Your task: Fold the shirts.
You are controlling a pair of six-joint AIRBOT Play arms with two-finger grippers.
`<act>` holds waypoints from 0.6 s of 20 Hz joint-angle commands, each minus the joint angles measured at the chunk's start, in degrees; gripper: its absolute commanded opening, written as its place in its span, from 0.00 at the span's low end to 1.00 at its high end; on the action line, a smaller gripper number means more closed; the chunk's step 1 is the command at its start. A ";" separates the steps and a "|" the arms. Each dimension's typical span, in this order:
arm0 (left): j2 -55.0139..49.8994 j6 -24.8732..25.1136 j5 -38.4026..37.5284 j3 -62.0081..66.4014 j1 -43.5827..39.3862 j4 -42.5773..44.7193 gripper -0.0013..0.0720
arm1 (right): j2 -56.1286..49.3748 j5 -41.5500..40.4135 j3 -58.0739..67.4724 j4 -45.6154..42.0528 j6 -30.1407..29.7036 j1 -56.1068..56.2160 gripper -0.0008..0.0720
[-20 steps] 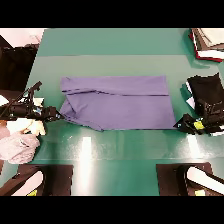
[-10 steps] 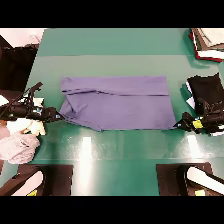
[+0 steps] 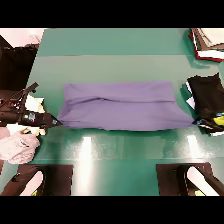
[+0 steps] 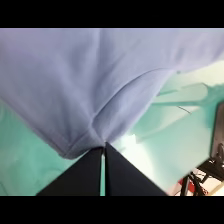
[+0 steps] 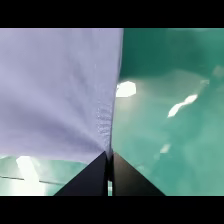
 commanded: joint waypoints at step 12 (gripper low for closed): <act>-5.44 -2.91 15.15 7.87 0.02 -1.14 0.05 | -11.63 -8.55 16.11 -3.13 5.20 13.11 0.03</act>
